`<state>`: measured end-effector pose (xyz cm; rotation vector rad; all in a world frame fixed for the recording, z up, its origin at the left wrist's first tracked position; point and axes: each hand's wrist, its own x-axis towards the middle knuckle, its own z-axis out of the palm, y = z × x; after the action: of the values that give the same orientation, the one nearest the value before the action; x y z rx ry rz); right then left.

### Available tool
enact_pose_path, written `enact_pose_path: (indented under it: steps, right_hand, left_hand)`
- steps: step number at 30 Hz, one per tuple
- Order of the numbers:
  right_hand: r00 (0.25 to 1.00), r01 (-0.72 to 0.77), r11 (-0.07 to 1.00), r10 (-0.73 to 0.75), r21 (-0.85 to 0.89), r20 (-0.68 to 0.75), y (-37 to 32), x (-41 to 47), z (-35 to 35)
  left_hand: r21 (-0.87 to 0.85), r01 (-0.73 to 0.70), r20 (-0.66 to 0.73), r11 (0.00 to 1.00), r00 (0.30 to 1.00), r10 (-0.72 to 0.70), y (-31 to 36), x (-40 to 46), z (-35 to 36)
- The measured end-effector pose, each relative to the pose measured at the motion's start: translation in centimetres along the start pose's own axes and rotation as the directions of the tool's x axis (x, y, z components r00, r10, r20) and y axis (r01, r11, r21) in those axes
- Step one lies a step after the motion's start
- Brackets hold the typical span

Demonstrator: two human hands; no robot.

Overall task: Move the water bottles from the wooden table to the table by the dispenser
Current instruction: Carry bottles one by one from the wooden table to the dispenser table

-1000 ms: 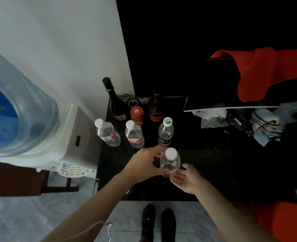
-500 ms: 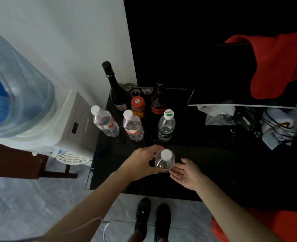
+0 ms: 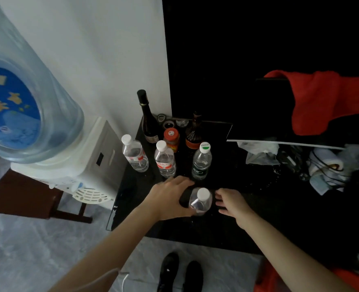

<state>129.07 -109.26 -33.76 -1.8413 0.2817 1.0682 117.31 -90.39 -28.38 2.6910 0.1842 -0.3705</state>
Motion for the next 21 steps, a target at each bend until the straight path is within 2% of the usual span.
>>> enact_pose_path:
  steps: [2, 4, 7, 10, 14, 17, 21]
  right_hand:
    - [0.975, 0.208, 0.951, -0.219, -0.227, -0.026, -1.8, -1.8, -0.7]
    - [0.897, 0.393, 0.809, -0.442, -0.438, -0.013, -4.0, -3.5, -0.8]
    - [0.769, 0.555, 0.605, -0.635, -0.570, 0.076, -7.7, -6.5, 1.5]
    - [0.620, 0.669, 0.344, -0.747, -0.659, 0.240, -10.7, -9.9, 6.2]
    - [0.473, 0.765, 0.067, -0.735, -0.641, 0.487, -13.3, -13.8, 13.6]
    - [0.396, 0.789, -0.101, -0.670, -0.606, 0.627, -13.9, -17.1, 20.0]
    - [0.254, 0.819, -0.297, -0.580, -0.491, 0.774, -12.0, -22.7, 29.2]
  left_hand:
    - [0.028, 0.040, -0.090, 0.999, 0.995, -0.038, 0.4, -1.0, -1.5]
    - [0.062, 0.089, -0.189, 0.994, 0.979, -0.076, 0.5, -2.2, -2.8]
    - [0.122, 0.197, -0.332, 0.973, 0.932, -0.147, -0.4, -4.7, -4.7]
    - [0.106, 0.355, -0.414, 0.929, 0.865, -0.283, -2.0, -8.2, -6.7]
    - [0.043, 0.537, -0.492, 0.842, 0.745, -0.450, -5.0, -15.0, -8.5]
    - [-0.023, 0.677, -0.533, 0.736, 0.615, -0.582, -7.0, -21.9, -9.1]
    - [-0.140, 0.810, -0.536, 0.570, 0.422, -0.731, -8.9, -32.2, -8.8]
